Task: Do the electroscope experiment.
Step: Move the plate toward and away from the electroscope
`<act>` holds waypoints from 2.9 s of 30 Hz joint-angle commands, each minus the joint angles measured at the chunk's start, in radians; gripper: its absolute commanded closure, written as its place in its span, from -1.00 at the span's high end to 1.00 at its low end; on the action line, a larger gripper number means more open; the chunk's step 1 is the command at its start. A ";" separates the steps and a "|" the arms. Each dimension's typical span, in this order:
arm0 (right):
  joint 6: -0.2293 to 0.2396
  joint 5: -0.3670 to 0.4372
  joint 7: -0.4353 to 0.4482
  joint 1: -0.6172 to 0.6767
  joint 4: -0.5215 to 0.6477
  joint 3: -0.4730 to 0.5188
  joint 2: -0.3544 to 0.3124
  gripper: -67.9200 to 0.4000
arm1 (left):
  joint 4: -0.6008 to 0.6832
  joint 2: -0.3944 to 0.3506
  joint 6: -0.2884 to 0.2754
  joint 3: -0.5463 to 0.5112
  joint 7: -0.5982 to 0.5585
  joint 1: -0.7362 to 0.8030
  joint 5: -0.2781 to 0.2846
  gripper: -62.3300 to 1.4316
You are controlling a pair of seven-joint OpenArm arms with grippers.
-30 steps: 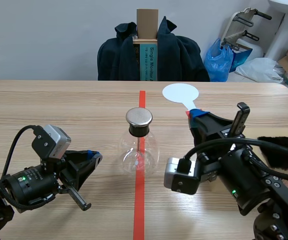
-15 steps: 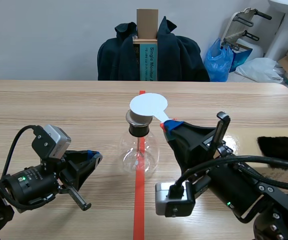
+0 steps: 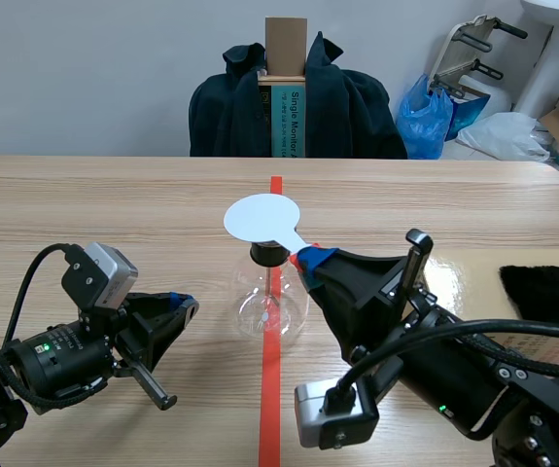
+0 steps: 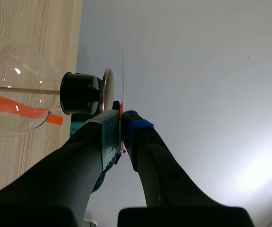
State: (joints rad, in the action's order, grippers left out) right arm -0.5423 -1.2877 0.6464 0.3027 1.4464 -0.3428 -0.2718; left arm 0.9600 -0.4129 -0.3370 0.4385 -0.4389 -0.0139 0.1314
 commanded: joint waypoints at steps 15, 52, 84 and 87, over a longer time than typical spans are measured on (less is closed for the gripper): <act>-0.011 0.008 -0.030 -0.012 0.010 0.001 0.000 -0.97 | 0.019 0.003 -0.002 0.001 -0.014 -0.012 0.010 -0.83; -0.012 0.023 -0.477 -0.012 0.010 0.002 0.000 -0.97 | 0.019 0.003 -0.002 0.001 -0.014 -0.012 0.010 -0.83; -0.018 0.065 -0.476 0.005 0.552 0.307 -0.003 -0.97 | 0.019 0.002 -0.002 0.001 -0.015 -0.012 0.010 -0.83; -0.018 0.069 -0.470 0.030 0.603 0.341 -0.003 -0.97 | 0.019 -0.003 -0.002 -0.001 -0.016 -0.011 0.014 -0.83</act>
State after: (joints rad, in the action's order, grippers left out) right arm -0.5465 -1.2259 0.1787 0.3237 2.0411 -0.0048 -0.2718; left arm 0.9600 -0.4129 -0.3370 0.4385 -0.4389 -0.0139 0.1318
